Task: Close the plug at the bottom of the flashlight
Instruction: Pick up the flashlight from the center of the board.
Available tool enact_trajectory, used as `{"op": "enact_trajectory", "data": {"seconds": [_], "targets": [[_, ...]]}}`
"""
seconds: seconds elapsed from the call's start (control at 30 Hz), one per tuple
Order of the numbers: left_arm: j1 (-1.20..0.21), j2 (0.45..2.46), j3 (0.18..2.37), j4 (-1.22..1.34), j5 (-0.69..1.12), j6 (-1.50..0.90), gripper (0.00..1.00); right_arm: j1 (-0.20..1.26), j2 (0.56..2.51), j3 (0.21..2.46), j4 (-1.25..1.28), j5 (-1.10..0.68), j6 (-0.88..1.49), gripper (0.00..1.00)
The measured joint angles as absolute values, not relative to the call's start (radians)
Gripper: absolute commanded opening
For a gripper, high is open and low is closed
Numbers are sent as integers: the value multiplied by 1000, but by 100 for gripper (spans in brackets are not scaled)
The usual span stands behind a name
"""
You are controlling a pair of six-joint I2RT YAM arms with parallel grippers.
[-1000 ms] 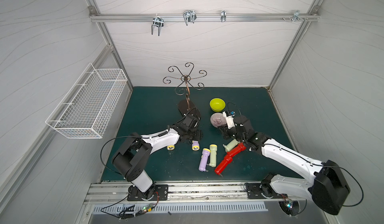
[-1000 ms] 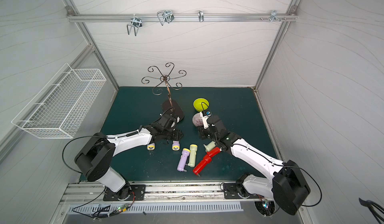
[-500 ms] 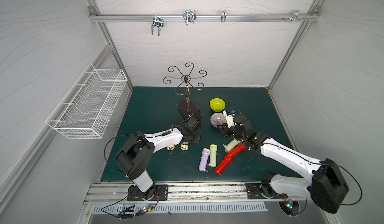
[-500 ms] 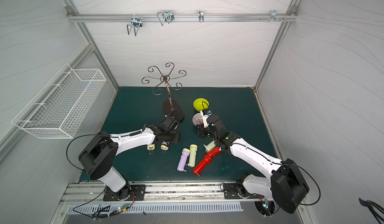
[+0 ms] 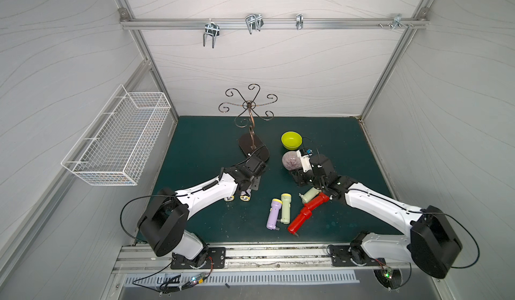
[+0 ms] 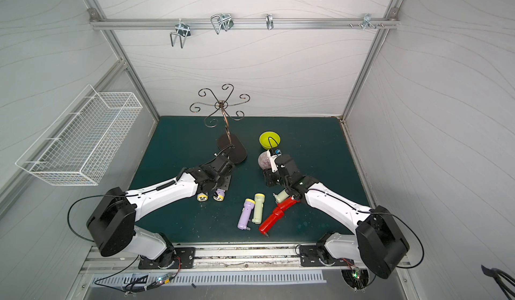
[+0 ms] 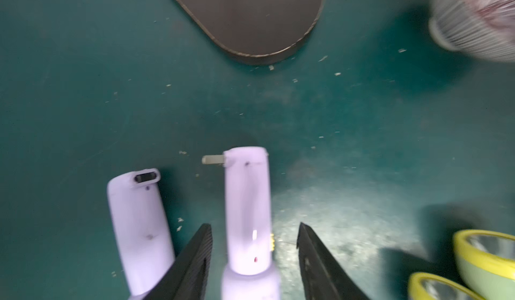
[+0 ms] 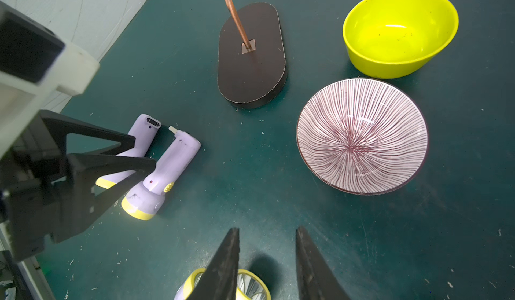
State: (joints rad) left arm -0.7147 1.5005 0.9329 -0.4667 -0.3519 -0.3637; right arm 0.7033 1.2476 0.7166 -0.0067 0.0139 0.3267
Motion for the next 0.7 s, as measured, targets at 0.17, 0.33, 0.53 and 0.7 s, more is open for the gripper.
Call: {"op": "enact_trajectory", "data": {"seconds": [0.17,0.33,0.53,0.7], "targets": [[-715,1599,933,-464,-364,-358,55,701,1248,717,-6,11,326,37],[-714,1711,951,-471,-369,-348,54,698,1248,717,-6,10,327,38],[-707,1742,973,-450,-374,-344,54,696,1251,717,0,4,333,38],[-690,1755,981,-428,-367,-341,49,693,1268,717,8,-5,342,38]]}}
